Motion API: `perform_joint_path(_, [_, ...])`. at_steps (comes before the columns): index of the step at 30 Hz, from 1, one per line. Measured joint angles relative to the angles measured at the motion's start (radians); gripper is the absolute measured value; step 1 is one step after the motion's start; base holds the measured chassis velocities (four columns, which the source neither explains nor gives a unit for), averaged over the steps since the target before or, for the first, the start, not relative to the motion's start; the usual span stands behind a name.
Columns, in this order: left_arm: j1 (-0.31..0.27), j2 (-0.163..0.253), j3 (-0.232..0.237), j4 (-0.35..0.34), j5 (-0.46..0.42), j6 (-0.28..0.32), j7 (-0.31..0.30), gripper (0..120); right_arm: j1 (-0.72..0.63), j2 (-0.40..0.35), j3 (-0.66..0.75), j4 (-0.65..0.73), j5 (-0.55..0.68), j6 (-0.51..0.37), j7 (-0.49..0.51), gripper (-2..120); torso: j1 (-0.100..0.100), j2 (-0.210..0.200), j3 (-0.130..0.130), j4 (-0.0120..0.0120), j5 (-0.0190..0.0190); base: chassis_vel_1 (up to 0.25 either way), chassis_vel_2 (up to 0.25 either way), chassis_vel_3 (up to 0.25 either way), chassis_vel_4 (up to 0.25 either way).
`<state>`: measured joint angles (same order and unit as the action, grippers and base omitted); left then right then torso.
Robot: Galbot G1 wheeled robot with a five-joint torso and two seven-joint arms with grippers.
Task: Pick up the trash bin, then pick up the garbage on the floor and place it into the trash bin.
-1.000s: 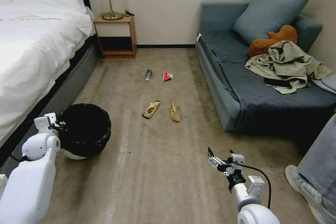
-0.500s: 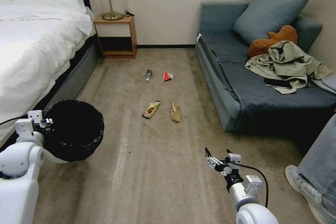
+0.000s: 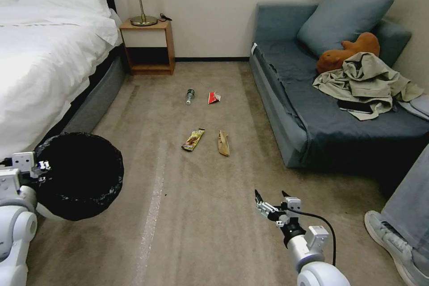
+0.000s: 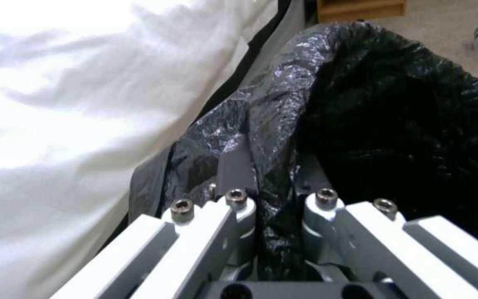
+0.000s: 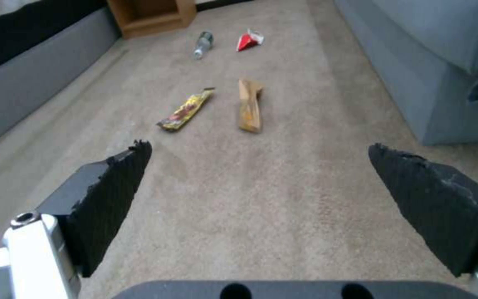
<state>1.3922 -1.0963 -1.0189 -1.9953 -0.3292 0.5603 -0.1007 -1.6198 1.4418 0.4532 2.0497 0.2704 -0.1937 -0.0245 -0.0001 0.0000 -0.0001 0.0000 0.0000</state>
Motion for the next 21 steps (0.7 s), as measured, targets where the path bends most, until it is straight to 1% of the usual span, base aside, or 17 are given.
perform_joint_path(4, [0.011, -0.004, -0.004, -0.006, -0.001, -0.006, 0.003, 5, 0.000, 0.001, -0.003, -0.006, -0.010, 0.001, -0.013, 100, 0.000, 0.000, 0.000, 0.0000, 0.0000, 0.000, 0.000, 0.000, 0.000])
perform_joint_path(21, [0.015, -0.005, -0.008, -0.026, -0.008, -0.007, 0.010, 5, -0.005, 0.005, -0.001, -0.035, -0.026, 0.034, -0.033, 100, 0.000, 0.000, 0.000, 0.0000, 0.0000, 0.000, 0.000, 0.000, 0.000])
